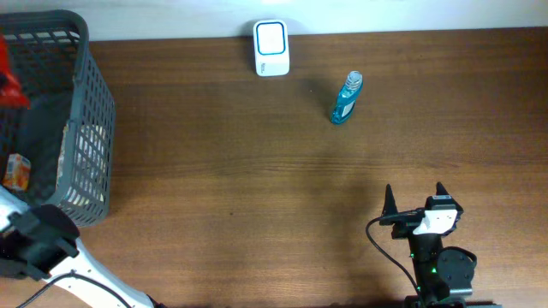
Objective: Scan the item barcode
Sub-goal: 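Return the left gripper to the basket and grasp the red snack bag, then place the red snack bag on the table beside the mouthwash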
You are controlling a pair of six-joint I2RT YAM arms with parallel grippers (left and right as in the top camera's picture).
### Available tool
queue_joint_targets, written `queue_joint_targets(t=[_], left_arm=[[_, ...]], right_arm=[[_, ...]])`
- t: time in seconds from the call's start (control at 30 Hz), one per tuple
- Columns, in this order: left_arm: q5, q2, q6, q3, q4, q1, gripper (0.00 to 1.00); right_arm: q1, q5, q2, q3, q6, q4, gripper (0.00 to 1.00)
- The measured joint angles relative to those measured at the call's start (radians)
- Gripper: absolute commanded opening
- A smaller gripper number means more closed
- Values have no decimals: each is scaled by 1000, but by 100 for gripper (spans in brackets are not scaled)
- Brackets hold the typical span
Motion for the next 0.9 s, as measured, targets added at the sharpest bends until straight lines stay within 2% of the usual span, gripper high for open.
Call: queue_joint_targets(t=[0.07,0.17,0.3,0.43,0.53,0.6,0.63,0.73,0.9], left_arm=[[112,-5,-72,213,-2,-1,0],[257,-5,-106,424,-2,-34,0],[352,-38,-131,460,-21,-214,0],[300,-37,-138,435,-100,-478,0],[44,-36,-138,316,-158,-698,0],[-51,-29,-138,237,-155,-786,0],[-127,-24,-139,131,-146,-856,0],[-195,8,-161,-108,-39,-956,0],[-228,19,-259,-508,270,-1046,0]], right_arm=[[0,0,0,0,0,0,98],[0,0,0,0,0,0,98],[0,0,0,0,0,0,98],[0,0,0,0,0,0,98],[0,0,0,0,0,0,98],[0,0,0,0,0,0,98],[0,0,0,0,0,0,98],[0,0,0,0,0,0,98],[0,0,0,0,0,0,98]])
